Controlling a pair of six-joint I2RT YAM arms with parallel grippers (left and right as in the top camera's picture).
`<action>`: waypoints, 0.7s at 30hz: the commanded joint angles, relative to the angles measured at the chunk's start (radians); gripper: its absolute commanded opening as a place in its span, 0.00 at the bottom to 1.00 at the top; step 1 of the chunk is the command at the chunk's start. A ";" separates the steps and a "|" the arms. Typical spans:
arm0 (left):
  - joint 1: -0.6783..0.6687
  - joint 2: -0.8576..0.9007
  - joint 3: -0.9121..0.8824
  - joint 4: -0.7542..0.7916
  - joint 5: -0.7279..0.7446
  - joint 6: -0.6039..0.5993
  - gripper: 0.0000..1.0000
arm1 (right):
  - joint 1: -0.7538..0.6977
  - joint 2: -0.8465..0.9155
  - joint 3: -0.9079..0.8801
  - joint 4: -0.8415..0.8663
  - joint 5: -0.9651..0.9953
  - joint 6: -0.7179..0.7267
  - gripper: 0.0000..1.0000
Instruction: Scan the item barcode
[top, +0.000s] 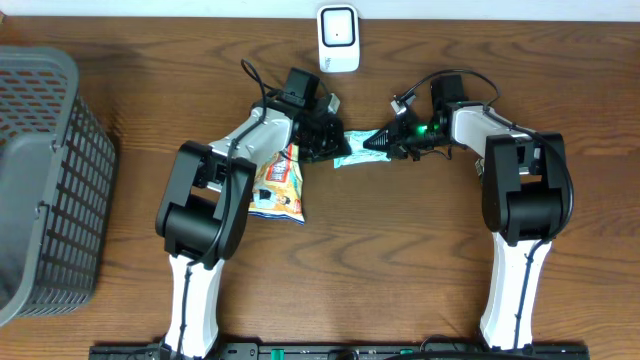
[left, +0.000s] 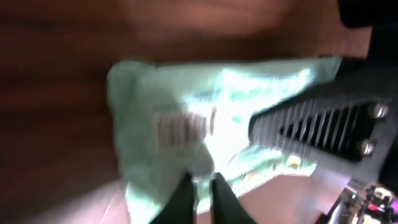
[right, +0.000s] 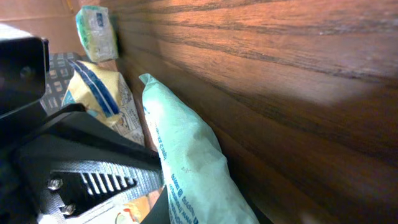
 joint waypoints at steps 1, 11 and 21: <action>0.079 -0.156 0.010 -0.142 -0.060 0.068 0.24 | -0.016 -0.047 -0.022 -0.029 0.032 -0.086 0.09; 0.375 -0.610 0.022 -0.391 -0.099 0.175 0.32 | -0.040 -0.420 -0.022 -0.101 -0.007 -0.132 0.02; 0.448 -0.636 0.005 -0.550 -0.447 0.196 0.98 | -0.072 -0.745 -0.022 -0.101 -0.152 -0.115 0.03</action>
